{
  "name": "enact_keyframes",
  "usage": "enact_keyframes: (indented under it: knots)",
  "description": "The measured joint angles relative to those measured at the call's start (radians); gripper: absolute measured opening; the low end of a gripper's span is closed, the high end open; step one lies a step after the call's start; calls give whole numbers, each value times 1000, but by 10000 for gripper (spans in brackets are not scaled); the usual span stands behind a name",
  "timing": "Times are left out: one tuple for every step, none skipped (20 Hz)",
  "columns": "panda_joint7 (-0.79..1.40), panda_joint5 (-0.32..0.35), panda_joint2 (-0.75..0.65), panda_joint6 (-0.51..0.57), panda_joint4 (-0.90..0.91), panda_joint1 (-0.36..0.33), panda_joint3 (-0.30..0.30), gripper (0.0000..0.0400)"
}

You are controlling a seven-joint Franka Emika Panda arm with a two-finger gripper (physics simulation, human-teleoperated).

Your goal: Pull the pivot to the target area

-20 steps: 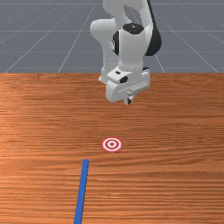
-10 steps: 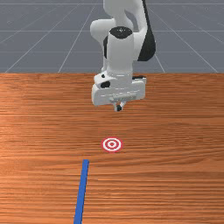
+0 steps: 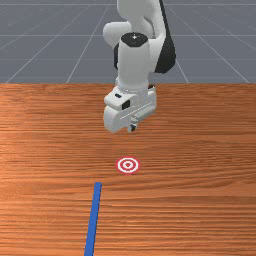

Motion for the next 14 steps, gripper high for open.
enact_keyframes:
  knots:
    - [-2,2,35,-61,64,-3,1,0]
    - [-3,3,63,-104,114,-5,2,0]
    - [-41,48,50,-22,80,-25,21,0]
    - [-104,-5,62,-26,99,-21,20,0]
    - [-51,2,72,-33,114,-14,11,0]
    - [-70,1,88,-43,142,-18,15,0]
    - [-74,1,107,-56,173,-20,16,0]
    - [-47,35,130,-73,212,-28,22,0]
    - [-41,29,151,-87,247,-27,19,0]
    - [-52,43,177,-105,291,-36,27,0]
    - [12,22,196,-117,321,-17,5,0]
    - [27,25,215,-130,354,-17,3,0]
    - [17,24,228,-139,377,-19,5,0]
    - [24,26,242,-149,399,-19,3,0]
